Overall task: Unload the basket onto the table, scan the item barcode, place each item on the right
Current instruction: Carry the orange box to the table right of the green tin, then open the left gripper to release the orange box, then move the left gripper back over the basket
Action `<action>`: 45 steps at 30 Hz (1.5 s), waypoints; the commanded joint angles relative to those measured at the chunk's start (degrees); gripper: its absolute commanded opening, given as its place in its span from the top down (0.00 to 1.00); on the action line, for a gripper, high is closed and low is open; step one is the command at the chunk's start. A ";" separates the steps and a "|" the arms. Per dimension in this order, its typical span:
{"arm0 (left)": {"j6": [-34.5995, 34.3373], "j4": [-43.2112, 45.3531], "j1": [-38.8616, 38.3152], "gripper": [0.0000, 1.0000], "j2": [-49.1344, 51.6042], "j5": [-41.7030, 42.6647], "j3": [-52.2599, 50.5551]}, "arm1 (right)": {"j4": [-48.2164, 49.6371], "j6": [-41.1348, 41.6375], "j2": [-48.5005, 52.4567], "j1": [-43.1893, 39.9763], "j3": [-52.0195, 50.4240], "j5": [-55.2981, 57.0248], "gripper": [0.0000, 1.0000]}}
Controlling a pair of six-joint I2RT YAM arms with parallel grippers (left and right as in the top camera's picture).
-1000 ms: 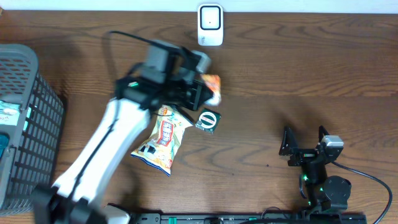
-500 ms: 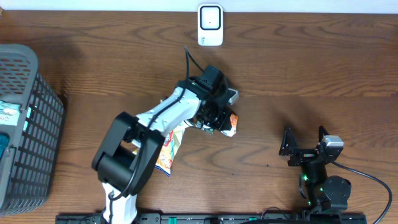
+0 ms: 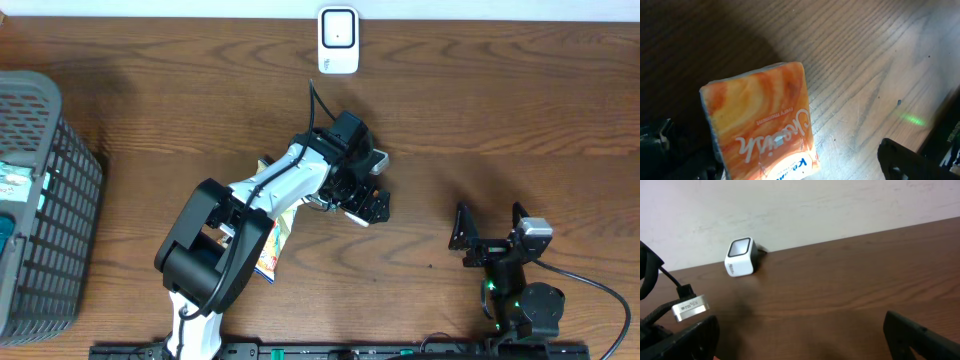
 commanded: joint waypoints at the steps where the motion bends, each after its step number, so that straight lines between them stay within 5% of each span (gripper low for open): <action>1: 0.13 -0.39 0.02 0.00 0.26 -1.51 0.17 | -0.22 -0.15 -0.11 0.33 -0.07 -0.33 0.01; 12: -0.57 -1.01 0.48 0.02 -8.87 -3.65 3.65 | -0.22 -0.15 -0.11 0.33 -0.07 -0.33 0.01; 25: -0.50 6.45 1.97 0.02 -36.94 -48.19 7.19 | -0.22 -0.15 -0.11 0.33 -0.07 -0.33 0.01; 37: 3.56 9.22 12.94 0.02 -54.23 -67.14 7.17 | -0.22 -0.15 -0.11 0.33 -0.07 -0.33 0.01; 45: 3.76 8.35 19.87 0.02 -57.81 -68.65 7.17 | -0.24 -0.15 -0.11 0.33 -0.07 -0.33 0.01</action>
